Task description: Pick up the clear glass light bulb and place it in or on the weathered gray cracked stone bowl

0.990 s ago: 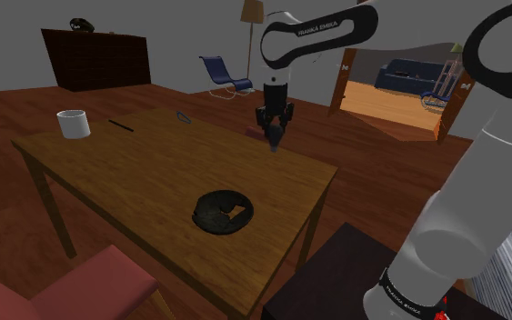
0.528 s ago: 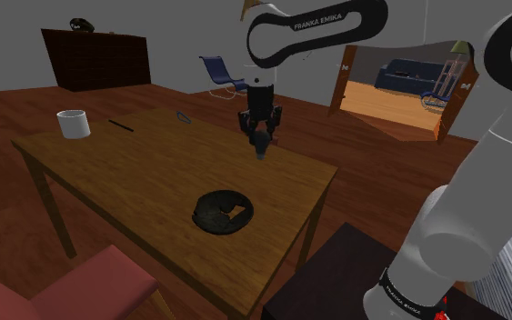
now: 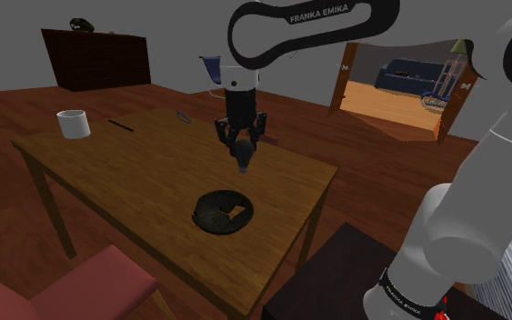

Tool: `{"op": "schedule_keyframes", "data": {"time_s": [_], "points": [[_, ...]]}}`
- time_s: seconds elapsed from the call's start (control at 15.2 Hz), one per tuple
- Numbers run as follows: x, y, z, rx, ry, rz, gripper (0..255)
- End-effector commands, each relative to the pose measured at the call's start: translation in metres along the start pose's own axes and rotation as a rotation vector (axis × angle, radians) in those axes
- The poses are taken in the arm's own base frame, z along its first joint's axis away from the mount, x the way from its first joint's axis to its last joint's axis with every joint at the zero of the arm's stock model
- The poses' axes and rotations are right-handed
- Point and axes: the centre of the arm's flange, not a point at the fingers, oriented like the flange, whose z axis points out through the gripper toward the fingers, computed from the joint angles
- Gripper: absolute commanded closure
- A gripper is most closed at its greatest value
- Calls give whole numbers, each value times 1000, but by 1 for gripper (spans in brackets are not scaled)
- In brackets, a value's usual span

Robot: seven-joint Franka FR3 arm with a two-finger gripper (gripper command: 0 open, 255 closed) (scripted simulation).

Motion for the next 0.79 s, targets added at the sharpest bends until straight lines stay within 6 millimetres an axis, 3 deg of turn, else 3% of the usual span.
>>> {"op": "schedule_keyframes", "data": {"time_s": [0.0, 0.26, 0.73], "points": [[-10, -25, -4, 0, 0, 1, 255], [-32, -69, -8, 0, 0, 1, 255], [-28, -73, 29, 0, 0, 1, 255]]}}
